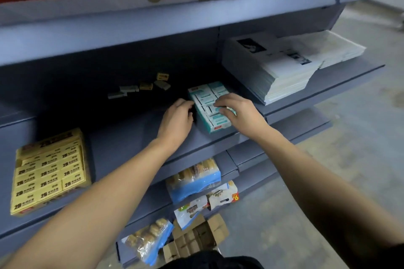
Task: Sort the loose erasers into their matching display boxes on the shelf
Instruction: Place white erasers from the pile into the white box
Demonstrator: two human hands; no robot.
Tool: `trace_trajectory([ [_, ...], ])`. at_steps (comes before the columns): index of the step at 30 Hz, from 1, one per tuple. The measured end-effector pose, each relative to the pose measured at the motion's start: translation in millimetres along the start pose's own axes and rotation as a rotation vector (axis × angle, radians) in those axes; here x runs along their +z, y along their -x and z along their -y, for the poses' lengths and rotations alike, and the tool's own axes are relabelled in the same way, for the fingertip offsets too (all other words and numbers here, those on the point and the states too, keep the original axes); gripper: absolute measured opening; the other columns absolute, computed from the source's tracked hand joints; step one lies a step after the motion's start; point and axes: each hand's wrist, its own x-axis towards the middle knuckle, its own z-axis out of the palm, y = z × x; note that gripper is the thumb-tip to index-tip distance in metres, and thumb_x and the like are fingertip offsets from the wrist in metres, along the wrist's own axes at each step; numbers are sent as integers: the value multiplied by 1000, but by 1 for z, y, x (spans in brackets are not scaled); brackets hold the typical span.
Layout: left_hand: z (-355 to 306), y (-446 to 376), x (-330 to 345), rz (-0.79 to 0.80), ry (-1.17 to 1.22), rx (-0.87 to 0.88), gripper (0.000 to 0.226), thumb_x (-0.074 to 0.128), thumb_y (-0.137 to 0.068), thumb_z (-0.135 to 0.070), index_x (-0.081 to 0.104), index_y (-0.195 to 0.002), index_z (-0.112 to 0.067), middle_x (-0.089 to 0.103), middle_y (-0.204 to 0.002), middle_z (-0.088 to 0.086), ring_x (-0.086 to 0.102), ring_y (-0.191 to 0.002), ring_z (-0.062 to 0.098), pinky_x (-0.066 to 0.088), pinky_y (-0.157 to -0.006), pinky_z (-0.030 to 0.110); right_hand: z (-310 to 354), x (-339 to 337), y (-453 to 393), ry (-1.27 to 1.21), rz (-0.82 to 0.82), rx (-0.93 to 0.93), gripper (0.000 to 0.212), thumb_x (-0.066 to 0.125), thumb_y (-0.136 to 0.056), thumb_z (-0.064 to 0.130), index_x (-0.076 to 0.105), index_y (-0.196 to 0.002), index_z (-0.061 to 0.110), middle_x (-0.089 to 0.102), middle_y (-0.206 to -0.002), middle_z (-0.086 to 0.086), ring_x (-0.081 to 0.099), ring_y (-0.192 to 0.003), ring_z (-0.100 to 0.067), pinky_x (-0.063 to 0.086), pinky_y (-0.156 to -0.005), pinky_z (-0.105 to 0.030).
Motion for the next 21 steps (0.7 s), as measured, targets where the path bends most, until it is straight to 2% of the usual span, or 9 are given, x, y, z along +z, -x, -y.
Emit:
trace_trajectory([
  [6,0,-2,5,-5,-4,-25,37,49,-94,-5,56,-131,-9,57,-124,6,57,-110,22,49,-93,39,0,3,6,8,32,-3,17,61,-91,6,71,-104,4,66,-112,-9,61,-108,-24,48,-96,-35],
  [11,4,1,1,-24,-19,-26,37,50,-95,-6,55,-132,-7,57,-126,7,56,-113,21,48,-95,35,5,12,1,35,43,-15,17,63,-89,6,73,-103,6,68,-110,-7,61,-107,-24,47,-95,-32],
  [15,9,4,-5,-40,-32,-34,37,51,-95,-8,56,-131,-7,57,-126,8,56,-113,23,48,-95,37,14,15,-8,42,43,30,15,63,-81,10,76,-88,9,70,-109,-4,59,-106,-23,47,-92,-32],
  [17,15,7,-11,-54,-49,-50,36,51,-94,-9,57,-130,-8,58,-125,8,58,-110,24,49,-92,38,25,19,-19,12,16,68,17,60,-80,13,76,-85,12,69,-108,-3,58,-104,-22,45,-91,-28],
  [21,34,13,-30,-81,-103,-104,35,51,-95,-14,57,-129,-10,58,-125,9,58,-108,25,49,-88,34,51,43,-45,-103,-65,88,22,59,-81,6,73,-97,10,69,-103,-7,60,-97,-20,37,-83,-10],
])
